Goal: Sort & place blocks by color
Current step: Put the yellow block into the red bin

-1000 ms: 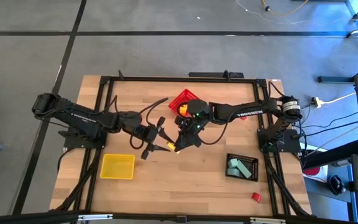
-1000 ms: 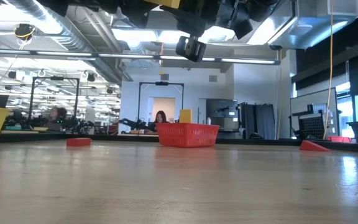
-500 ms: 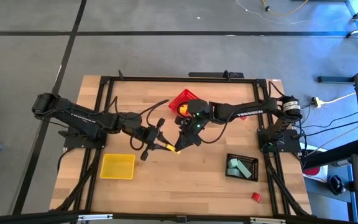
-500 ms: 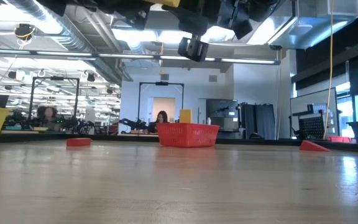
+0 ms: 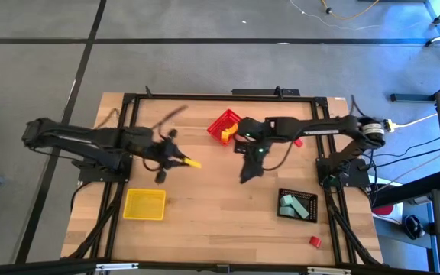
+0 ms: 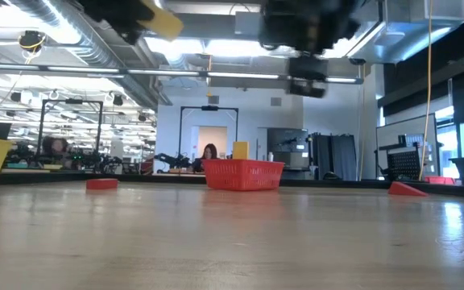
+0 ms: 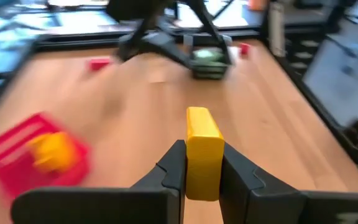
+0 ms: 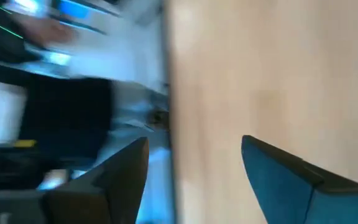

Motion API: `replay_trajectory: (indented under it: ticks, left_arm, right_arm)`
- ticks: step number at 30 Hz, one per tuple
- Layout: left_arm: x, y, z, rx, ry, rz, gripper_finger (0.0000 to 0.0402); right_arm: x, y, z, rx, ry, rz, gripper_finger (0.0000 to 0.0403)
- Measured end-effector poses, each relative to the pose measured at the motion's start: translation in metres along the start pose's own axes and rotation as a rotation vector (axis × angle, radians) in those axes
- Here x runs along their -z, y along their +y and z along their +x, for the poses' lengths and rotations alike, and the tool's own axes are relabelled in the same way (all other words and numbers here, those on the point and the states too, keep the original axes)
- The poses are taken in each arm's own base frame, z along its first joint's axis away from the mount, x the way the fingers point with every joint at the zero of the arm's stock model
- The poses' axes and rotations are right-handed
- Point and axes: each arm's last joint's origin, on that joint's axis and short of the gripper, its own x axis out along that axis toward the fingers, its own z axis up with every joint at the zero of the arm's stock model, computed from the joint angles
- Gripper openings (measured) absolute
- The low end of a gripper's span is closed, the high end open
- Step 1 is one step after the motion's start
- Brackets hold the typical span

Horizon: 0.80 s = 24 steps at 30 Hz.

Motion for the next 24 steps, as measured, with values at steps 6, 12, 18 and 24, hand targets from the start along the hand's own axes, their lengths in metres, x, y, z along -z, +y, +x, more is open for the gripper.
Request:
replay_trajectory:
  ticks: [6, 12, 18, 24]
  left_arm:
    - [-0.005, 0.01, -0.045, -0.22, -0.093, -0.075, 0.0047]
    - [-0.008, 0.013, -0.062, -0.278, -0.166, -0.14, 0.0047]
    - [-0.01, 0.013, -0.064, -0.276, -0.199, -0.158, 0.0047]
    - [-0.01, 0.014, -0.057, -0.254, -0.354, -0.174, 0.0047]
  right_arm:
    - [0.028, 0.014, -0.03, 0.266, 0.022, -0.053, 0.0253]
    - [0.04, 0.035, -0.058, 0.404, -0.116, -0.152, 0.0253]
    - [0.061, 0.044, -0.078, 0.438, -0.355, -0.18, 0.0254]
    - [0.092, 0.025, -0.076, 0.252, -0.737, -0.167, 0.0254]
